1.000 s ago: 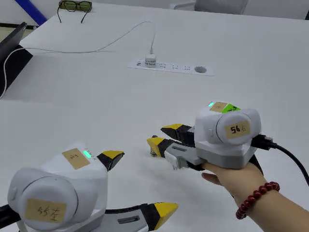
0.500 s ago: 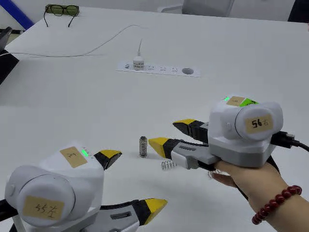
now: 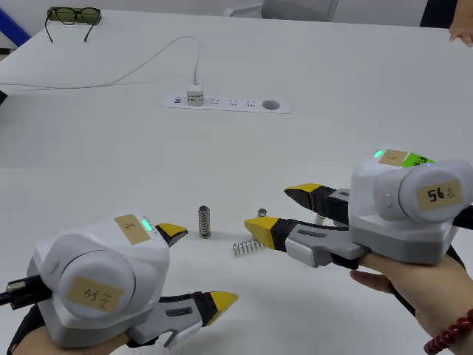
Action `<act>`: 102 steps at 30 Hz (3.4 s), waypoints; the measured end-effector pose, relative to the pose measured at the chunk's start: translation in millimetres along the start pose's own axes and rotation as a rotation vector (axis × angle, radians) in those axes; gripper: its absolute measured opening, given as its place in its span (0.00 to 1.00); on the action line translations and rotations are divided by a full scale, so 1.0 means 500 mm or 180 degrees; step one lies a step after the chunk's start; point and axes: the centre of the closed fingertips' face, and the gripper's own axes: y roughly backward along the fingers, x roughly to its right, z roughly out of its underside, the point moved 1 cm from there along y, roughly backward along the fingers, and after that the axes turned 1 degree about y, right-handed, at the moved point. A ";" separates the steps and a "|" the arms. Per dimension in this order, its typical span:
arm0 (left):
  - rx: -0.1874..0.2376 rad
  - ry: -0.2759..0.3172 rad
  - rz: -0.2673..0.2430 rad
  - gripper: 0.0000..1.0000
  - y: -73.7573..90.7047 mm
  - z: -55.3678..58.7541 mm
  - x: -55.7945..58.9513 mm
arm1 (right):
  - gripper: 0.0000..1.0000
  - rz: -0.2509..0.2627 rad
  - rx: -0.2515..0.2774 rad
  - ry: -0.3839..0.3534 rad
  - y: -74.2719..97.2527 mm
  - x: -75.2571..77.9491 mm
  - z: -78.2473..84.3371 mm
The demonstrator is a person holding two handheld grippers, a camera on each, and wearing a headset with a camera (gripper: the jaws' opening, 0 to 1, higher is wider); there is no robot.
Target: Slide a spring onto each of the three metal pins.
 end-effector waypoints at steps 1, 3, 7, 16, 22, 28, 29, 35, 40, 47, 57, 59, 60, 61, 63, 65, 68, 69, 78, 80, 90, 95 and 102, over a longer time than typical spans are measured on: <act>-0.0004 -0.0015 0.0012 0.59 -0.003 0.000 -0.001 | 0.47 0.0006 -0.0005 -0.0002 0.004 0.002 0.002; -0.0003 -0.0038 0.0037 0.57 -0.010 -0.001 -0.001 | 0.47 0.0024 0.0006 -0.0016 0.013 0.006 0.004; -0.0008 -0.0061 0.0069 0.54 -0.025 -0.002 -0.003 | 0.47 0.0044 0.0001 -0.0013 0.030 0.011 0.011; 0.0048 -0.0033 0.0133 0.46 -0.055 -0.012 -0.010 | 0.47 0.0083 -0.0046 -0.0016 0.057 0.022 0.032; 0.0006 -0.0040 0.0225 0.41 -0.079 -0.007 -0.008 | 0.47 0.0125 -0.0072 -0.0010 0.069 0.023 0.041; -0.0049 0.0038 0.0245 0.37 -0.100 0.002 -0.013 | 0.50 0.0168 -0.0078 -0.0120 0.082 0.027 0.055; -0.0051 0.0041 0.0236 0.36 -0.103 0.003 -0.014 | 0.51 0.0176 -0.0092 -0.0135 0.084 0.028 0.059; -0.0062 0.0077 0.0272 0.31 -0.117 0.005 -0.018 | 0.52 0.0173 -0.0107 -0.0174 0.095 0.027 0.075; -0.0057 0.0043 0.0320 0.26 -0.128 0.006 -0.016 | 0.52 0.0170 -0.0119 -0.0166 0.102 0.026 0.081; -0.0034 -0.0016 0.0396 0.20 -0.142 0.009 -0.008 | 0.52 0.0194 -0.0105 -0.0229 0.104 0.025 0.085; -0.0073 -0.0079 0.0459 0.12 -0.146 0.014 0.001 | 0.52 0.0238 -0.0140 -0.0277 0.111 0.032 0.095; -0.0075 -0.0069 0.0448 0.12 -0.146 0.014 0.000 | 0.51 0.0241 -0.0155 -0.0274 0.111 0.032 0.097; -0.0080 -0.0077 0.0452 0.11 -0.146 0.014 0.000 | 0.51 0.0245 -0.0156 -0.0277 0.112 0.032 0.097; -0.0087 -0.0088 0.0455 0.11 -0.146 0.015 0.001 | 0.51 0.0247 -0.0155 -0.0281 0.112 0.032 0.097; -0.0099 -0.0081 0.0466 0.11 -0.144 0.015 0.002 | 0.51 0.0245 -0.0146 -0.0285 0.113 0.033 0.095; -0.0106 -0.0070 0.0456 0.10 -0.141 0.017 0.003 | 0.51 0.0239 -0.0141 -0.0293 0.112 0.032 0.092; -0.0117 -0.0062 0.0461 0.10 -0.136 0.018 0.005 | 0.51 0.0238 -0.0114 -0.0317 0.113 0.032 0.086; -0.0117 -0.0068 0.0458 0.10 -0.133 0.018 0.005 | 0.52 0.0236 -0.0105 -0.0331 0.113 0.032 0.084; 0.0090 0.0061 0.0477 0.10 -0.096 -0.015 0.013 | 0.52 0.0171 -0.0002 -0.0483 0.113 0.028 0.063; 0.0130 0.0084 0.0474 0.10 -0.088 -0.022 0.014 | 0.52 0.0120 0.0054 -0.0514 0.112 0.023 0.055; 0.0479 0.0371 0.0510 0.10 -0.048 -0.063 0.028 | 0.47 -0.0040 0.0196 -0.0710 0.105 0.005 0.023; 0.0568 0.0420 0.0520 0.10 -0.033 -0.074 0.035 | 0.40 -0.0120 0.0237 -0.0820 0.099 -0.004 0.012; 0.0674 0.0430 0.0539 0.10 -0.017 -0.084 0.047 | 0.34 -0.0338 0.0319 -0.1006 0.089 -0.031 -0.001</act>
